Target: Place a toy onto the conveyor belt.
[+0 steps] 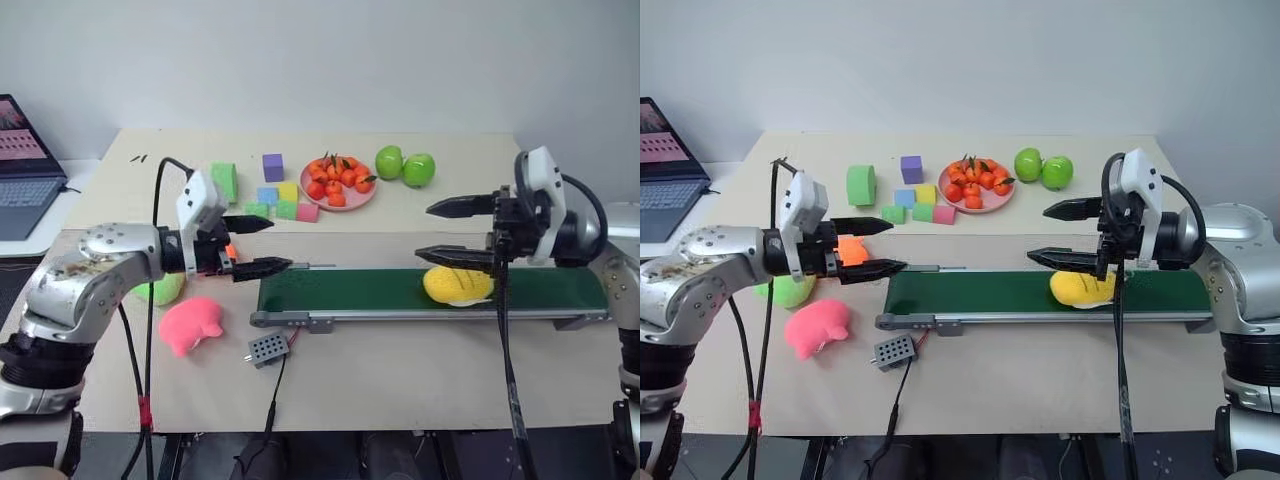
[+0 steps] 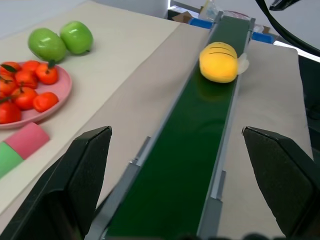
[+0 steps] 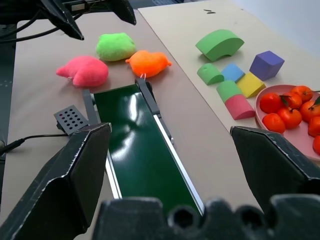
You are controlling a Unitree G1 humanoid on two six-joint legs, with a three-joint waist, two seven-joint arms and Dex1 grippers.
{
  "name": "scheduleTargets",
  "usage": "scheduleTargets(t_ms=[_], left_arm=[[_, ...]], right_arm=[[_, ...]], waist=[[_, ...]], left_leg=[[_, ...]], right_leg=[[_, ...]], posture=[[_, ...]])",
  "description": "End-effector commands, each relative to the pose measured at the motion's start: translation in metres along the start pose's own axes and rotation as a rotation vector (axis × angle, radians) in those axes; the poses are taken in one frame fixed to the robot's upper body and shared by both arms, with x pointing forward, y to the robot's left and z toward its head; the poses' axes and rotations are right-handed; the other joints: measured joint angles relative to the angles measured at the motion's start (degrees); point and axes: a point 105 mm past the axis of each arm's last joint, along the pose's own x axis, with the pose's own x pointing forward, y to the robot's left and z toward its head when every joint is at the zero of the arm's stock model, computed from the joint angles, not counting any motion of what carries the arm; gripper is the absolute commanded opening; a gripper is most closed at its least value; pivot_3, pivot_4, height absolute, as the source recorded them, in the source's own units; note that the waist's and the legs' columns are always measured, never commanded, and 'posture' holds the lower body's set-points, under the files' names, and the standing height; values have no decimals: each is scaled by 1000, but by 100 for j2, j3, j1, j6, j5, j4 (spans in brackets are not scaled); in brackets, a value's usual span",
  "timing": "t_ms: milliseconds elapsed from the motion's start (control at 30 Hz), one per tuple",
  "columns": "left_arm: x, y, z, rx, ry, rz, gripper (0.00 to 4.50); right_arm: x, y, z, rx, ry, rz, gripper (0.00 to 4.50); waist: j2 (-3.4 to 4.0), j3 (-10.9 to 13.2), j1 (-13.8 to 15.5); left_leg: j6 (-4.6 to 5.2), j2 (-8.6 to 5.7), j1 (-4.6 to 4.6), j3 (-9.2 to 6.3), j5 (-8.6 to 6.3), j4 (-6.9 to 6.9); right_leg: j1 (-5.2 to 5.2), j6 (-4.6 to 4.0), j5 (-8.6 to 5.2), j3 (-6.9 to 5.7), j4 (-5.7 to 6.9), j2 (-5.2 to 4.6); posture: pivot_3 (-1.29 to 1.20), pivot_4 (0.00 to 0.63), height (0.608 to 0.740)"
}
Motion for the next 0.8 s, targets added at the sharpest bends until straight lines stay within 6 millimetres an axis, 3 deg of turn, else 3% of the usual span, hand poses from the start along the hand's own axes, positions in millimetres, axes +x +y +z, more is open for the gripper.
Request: scheduleTargets(t_ms=[33,800], left_arm=[[-1,9,19,52,-52,43,4467],[9,14,43,81,-130,90,4467]], right_arm=[[-7,0,13,-42,-49,-26,4500],[0,-2,19,-57,-96,-31,4500]], waist=[[0,0,5],[-1,0,0]], left_leg=[[0,0,-1,-1,0,0],[0,0,-4,-3,0,3]], right_leg=[[0,0,0,0,1,0],[0,0,0,0,7,0]], posture=[[0,150,738],[0,150,738]])
